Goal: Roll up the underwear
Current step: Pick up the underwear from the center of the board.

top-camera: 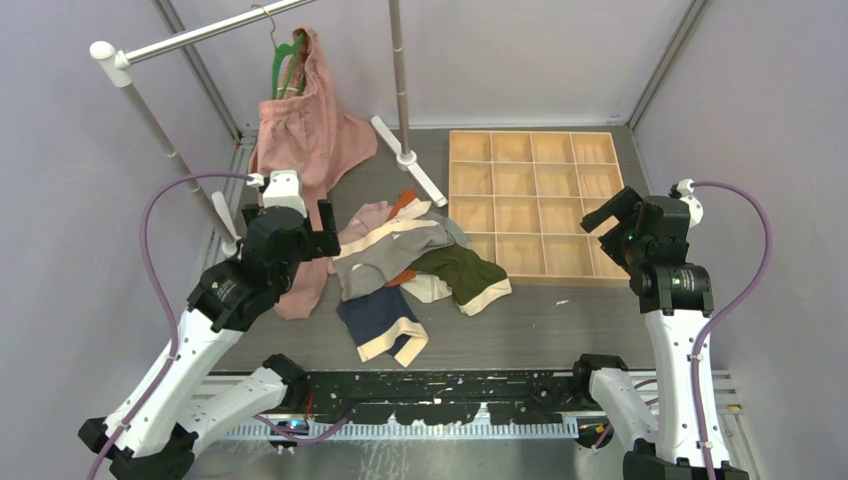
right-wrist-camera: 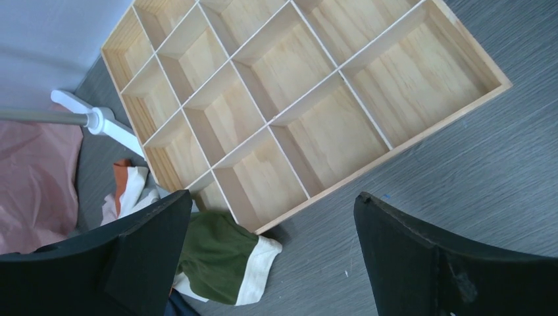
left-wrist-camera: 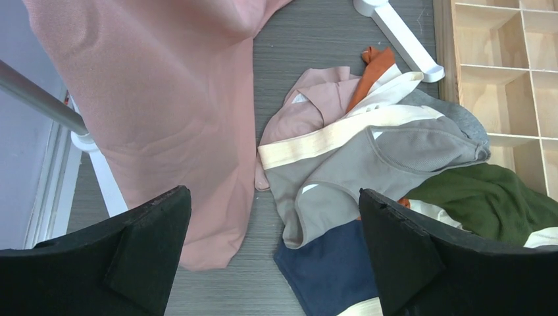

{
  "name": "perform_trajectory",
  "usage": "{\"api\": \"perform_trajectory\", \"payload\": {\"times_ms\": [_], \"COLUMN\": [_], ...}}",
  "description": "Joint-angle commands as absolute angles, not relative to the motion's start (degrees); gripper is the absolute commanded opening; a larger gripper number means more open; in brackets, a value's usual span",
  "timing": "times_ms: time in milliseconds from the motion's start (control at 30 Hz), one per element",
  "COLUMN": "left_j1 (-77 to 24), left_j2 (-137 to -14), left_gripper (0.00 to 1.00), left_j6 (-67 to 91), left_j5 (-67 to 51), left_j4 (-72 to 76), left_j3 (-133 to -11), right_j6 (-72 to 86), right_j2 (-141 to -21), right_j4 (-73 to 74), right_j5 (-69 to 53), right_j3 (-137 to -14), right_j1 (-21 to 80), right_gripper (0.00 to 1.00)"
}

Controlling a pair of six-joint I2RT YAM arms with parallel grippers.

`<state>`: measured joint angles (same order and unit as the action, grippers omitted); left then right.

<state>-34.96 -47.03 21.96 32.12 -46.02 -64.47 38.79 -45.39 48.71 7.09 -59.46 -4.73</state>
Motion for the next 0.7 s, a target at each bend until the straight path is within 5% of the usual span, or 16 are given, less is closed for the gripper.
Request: {"api": "perform_trajectory", "payload": {"times_ms": [0,533,667], "left_j1": [-34.74,-28.21,-24.10], "left_j2": [-47.32,-44.58,-44.72], "left_gripper": [1.00,1.00,1.00], "left_j6": [20.91,21.08,22.04], "left_j5": [33.31,21.44,15.31], "left_j4": [-44.05,-40.84,-39.78], "left_j3": [-64.17,-59.47,-58.81], "right_j6": [36.49,37.77,35.99], "right_j2": [-45.21,-57.41,-64.95], "right_j4": [48.87,45.07,45.04], "right_j5": [3.44,-1.73,7.30], "right_j3": [-61.51,-60.80,-66.54], "right_j1": [-4.75,-4.09,8.39], "right_gripper": [1.00,0.94,0.93]}}
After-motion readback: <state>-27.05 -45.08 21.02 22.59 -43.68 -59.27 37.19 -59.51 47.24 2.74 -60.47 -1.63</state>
